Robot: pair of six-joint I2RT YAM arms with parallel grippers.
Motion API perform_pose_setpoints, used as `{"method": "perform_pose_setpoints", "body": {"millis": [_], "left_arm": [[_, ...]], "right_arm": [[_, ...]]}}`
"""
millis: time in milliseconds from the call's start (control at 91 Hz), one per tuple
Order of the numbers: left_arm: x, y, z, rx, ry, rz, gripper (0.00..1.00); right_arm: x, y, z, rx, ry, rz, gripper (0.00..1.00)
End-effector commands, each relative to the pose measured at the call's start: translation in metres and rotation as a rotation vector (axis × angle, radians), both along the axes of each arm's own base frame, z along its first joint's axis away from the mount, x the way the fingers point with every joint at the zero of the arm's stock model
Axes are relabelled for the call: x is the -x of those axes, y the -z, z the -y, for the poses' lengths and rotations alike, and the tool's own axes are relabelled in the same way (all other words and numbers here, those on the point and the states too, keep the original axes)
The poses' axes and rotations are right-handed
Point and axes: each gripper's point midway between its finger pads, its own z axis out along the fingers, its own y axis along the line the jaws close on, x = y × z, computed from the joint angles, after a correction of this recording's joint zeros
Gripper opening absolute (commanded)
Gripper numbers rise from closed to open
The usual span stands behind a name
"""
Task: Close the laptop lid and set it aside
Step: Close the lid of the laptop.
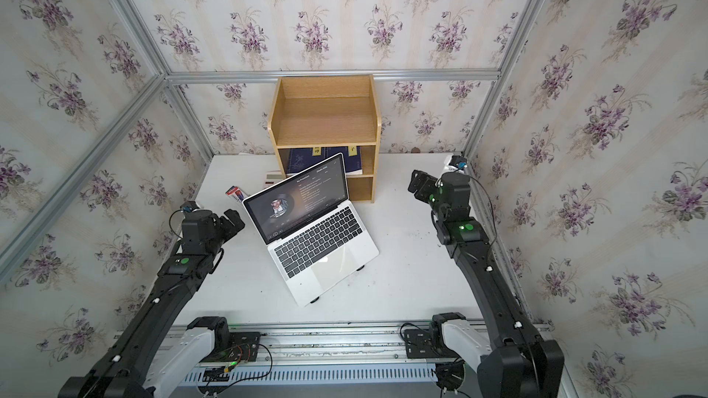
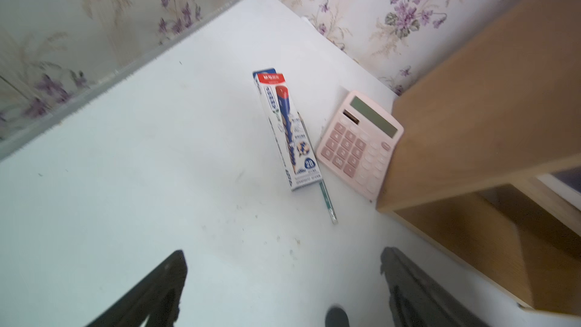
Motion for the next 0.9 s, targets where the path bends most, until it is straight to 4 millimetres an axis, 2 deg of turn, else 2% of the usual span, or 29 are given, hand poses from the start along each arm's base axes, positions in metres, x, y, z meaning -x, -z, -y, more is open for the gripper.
{"method": "perform_pose_setpoints", "body": {"millis": [0,132,154,187,209,297,439,615,703,890], "left_arm": [[0.021,0.013,0.030,0.182,0.093,-0.037,0.97],[0.037,0.020,0.050,0.255,0.184,-0.037,0.97],[0.040,0.022,0.053,0.266,0.197,-0.042,0.97],[0.045,0.024,0.057,0.288,0.215,-0.047,0.97],[0.048,0.025,0.060,0.300,0.226,-0.048,0.97],[0.057,0.028,0.071,0.356,0.270,-0.033,0.97],[0.070,0.026,0.086,0.423,0.348,-0.001,0.97],[0.077,0.030,0.103,0.502,0.431,0.013,0.96],[0.079,0.034,0.108,0.516,0.458,0.010,0.95],[0.081,0.037,0.116,0.507,0.520,0.017,0.95]], "right_arm": [[0.021,-0.006,-0.059,-0.143,-0.219,-0.139,0.80],[0.027,-0.049,-0.122,-0.062,-0.313,-0.091,0.73],[0.030,-0.054,-0.137,-0.056,-0.341,-0.085,0.68],[0.029,-0.062,-0.148,-0.052,-0.354,-0.072,0.56],[0.034,-0.065,-0.164,-0.049,-0.393,-0.071,0.49],[0.037,-0.075,-0.200,-0.044,-0.457,-0.063,0.34],[0.039,-0.082,-0.250,0.007,-0.535,-0.055,0.19],[0.035,-0.090,-0.293,0.106,-0.565,-0.040,0.09],[0.034,-0.085,-0.310,0.151,-0.587,-0.049,0.07],[0.025,-0.070,-0.328,0.256,-0.571,-0.105,0.06]]}}
